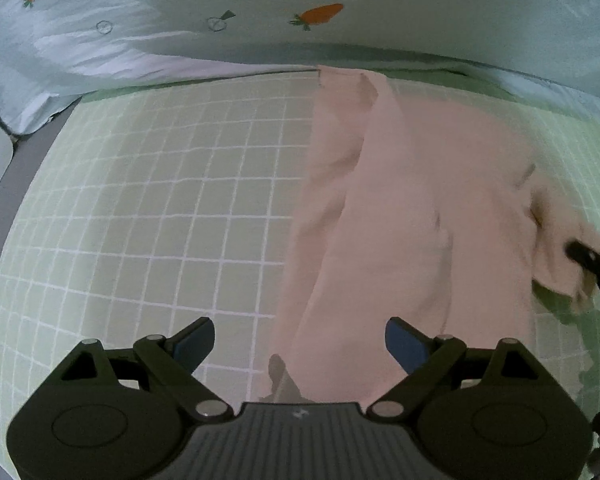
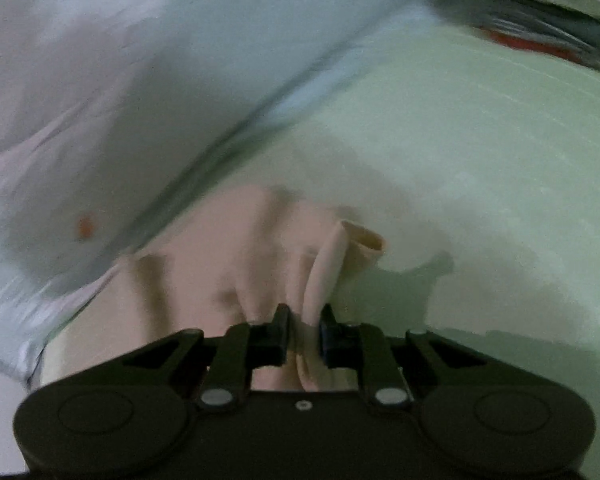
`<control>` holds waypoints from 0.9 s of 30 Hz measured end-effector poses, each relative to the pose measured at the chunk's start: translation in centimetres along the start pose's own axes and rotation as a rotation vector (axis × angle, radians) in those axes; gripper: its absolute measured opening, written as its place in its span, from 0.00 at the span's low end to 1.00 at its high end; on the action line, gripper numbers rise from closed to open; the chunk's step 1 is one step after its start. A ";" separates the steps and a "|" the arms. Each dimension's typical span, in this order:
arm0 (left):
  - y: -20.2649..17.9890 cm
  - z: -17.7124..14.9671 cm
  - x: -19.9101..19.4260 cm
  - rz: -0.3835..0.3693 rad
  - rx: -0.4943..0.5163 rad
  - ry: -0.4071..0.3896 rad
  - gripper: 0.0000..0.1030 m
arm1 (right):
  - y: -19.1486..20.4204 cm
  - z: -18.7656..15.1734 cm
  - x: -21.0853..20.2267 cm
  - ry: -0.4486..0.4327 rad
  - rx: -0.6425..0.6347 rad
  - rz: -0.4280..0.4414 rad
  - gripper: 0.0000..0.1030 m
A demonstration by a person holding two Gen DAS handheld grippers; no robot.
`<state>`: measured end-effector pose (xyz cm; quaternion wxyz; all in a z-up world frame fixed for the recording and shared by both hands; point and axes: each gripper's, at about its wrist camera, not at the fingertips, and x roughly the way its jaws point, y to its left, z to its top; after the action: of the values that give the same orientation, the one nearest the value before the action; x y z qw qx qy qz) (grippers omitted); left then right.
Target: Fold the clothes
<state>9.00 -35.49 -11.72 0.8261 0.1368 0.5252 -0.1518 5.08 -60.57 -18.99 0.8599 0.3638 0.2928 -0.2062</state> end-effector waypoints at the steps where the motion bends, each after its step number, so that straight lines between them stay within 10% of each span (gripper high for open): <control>1: 0.2 0.0 0.0 0.001 -0.007 0.000 0.90 | 1.6 -0.1 0.3 0.003 -0.040 0.038 0.15; 8: 1.3 0.7 -0.2 0.004 -0.041 -0.026 0.90 | 10.5 -3.2 2.5 0.108 -0.284 0.222 0.18; 16: 1.0 0.9 0.9 -0.063 -0.032 -0.018 0.90 | 9.0 -4.7 0.6 0.104 -0.360 0.084 0.87; 27: -4.8 3.1 3.6 -0.250 0.059 -0.013 0.89 | 1.5 -3.1 -1.8 0.020 -0.288 -0.244 0.96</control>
<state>11.16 -41.46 -14.02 0.7998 0.0934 0.5280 -0.2696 3.48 -57.00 -18.78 0.8687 0.2009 0.3699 -0.2612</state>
